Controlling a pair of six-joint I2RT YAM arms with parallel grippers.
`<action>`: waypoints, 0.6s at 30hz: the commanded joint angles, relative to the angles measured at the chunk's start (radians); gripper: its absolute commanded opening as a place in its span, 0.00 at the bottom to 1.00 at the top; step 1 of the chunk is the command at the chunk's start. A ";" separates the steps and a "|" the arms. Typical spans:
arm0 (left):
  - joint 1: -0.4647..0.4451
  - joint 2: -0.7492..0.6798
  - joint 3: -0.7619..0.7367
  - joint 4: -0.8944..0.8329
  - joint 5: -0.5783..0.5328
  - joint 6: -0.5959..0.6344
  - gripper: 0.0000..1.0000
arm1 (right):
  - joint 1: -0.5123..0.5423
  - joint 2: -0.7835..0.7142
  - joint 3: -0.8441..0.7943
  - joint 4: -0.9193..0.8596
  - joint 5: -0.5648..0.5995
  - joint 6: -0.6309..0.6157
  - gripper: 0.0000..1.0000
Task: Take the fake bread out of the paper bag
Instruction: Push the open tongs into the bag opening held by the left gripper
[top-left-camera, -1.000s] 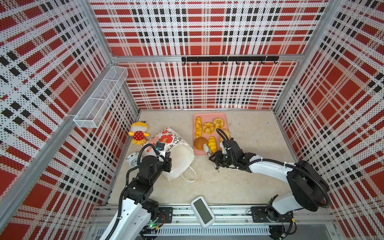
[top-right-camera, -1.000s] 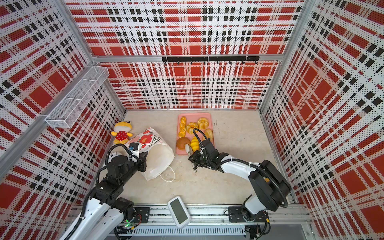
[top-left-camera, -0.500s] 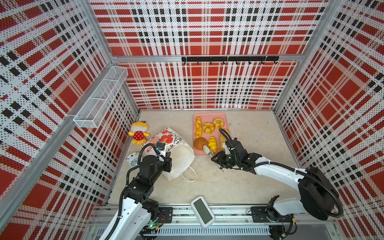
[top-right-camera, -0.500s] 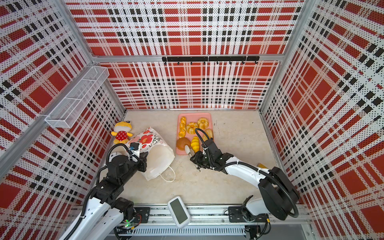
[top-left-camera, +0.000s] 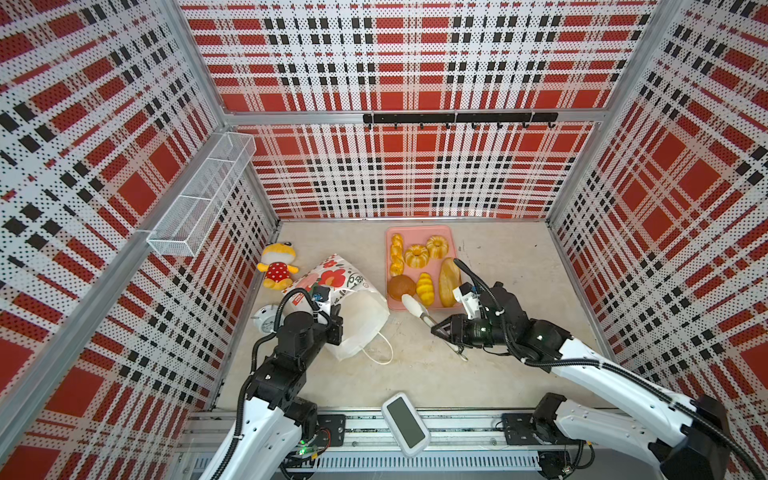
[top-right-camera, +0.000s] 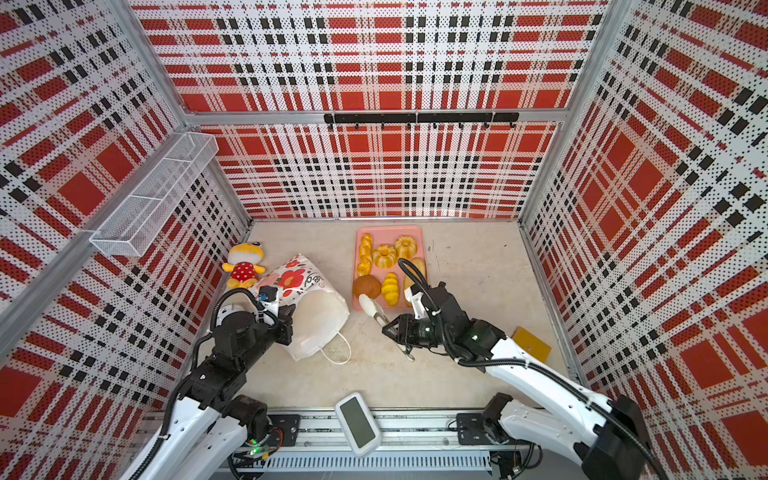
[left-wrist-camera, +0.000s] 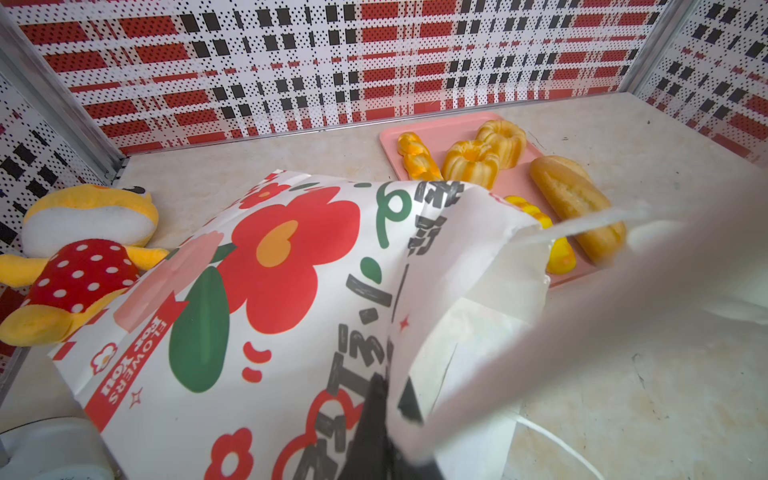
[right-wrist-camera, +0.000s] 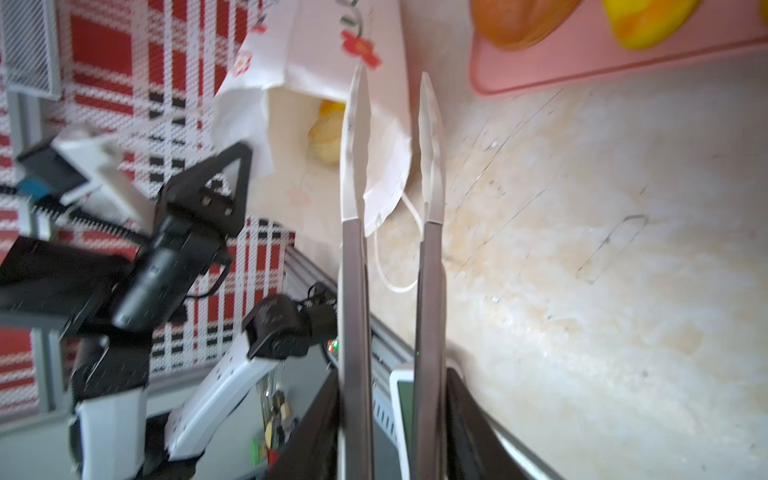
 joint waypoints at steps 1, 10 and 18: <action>0.005 0.008 0.006 0.009 0.020 0.008 0.00 | 0.098 -0.034 -0.020 0.049 -0.034 0.031 0.40; -0.007 0.063 0.037 0.007 0.029 -0.009 0.00 | 0.217 0.240 -0.004 0.436 -0.041 0.122 0.40; -0.024 0.099 0.052 -0.002 0.016 -0.021 0.00 | 0.231 0.535 0.081 0.746 0.022 0.290 0.41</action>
